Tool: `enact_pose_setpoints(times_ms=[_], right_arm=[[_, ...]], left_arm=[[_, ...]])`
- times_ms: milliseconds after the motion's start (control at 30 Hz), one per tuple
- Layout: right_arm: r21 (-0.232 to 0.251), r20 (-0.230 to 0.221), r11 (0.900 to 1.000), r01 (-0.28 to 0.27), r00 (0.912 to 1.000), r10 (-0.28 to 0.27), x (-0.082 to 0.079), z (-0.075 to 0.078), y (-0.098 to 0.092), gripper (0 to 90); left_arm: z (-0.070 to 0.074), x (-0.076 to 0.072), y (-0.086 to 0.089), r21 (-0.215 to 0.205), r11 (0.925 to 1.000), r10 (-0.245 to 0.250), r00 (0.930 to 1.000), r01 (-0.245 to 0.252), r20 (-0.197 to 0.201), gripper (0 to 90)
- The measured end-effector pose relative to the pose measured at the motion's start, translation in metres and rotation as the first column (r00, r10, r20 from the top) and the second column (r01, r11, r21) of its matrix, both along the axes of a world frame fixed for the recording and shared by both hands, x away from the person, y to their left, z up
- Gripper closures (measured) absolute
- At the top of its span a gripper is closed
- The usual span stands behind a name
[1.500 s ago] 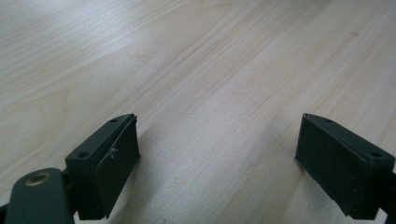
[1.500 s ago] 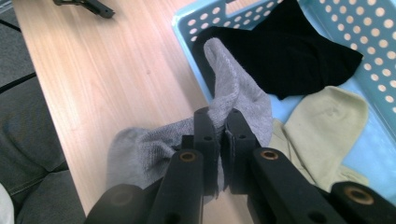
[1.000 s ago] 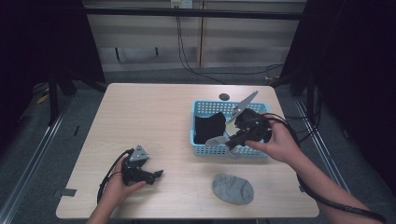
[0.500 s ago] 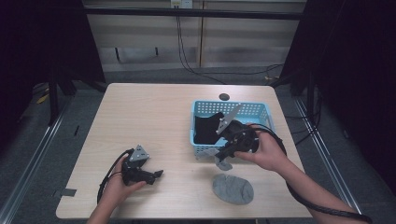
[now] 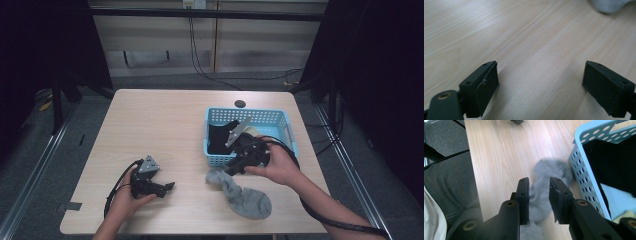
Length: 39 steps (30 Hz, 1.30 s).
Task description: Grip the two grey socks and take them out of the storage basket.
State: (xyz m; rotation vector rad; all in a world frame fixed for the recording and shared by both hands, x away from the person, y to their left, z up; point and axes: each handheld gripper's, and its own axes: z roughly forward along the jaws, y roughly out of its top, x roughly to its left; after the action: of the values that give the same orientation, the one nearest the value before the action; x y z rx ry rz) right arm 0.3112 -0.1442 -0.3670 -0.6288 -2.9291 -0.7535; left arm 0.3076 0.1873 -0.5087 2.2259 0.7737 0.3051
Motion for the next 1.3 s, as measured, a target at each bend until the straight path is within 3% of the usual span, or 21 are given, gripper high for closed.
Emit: enact_pose_setpoints(times_ms=[267,433,933,1300], right_arm=[[-0.008,-0.009,1.000,0.015,0.9998,-0.015,0.000,-0.004,-0.006,63.7],[0.000,-0.014,0.999,0.032,0.9994,-0.032,0.000,-0.006,-0.010,53.0],[0.019,-0.005,0.998,0.066,0.9978,-0.066,-0.004,-0.014,-0.027,35.0],[0.012,-0.007,0.995,0.095,0.9955,-0.094,-0.008,-0.024,-0.042,29.5]], left_arm=[[0.000,0.000,0.000,0.001,1.0000,-0.001,1.0000,0.001,0.001,12.7],[0.000,0.000,0.000,0.001,1.0000,-0.001,1.0000,0.001,0.001,12.7],[0.000,0.000,0.000,-0.003,1.0000,0.002,1.0000,-0.002,0.001,12.7],[0.000,0.000,0.000,-0.002,1.0000,0.001,1.0000,-0.001,0.001,12.7]])
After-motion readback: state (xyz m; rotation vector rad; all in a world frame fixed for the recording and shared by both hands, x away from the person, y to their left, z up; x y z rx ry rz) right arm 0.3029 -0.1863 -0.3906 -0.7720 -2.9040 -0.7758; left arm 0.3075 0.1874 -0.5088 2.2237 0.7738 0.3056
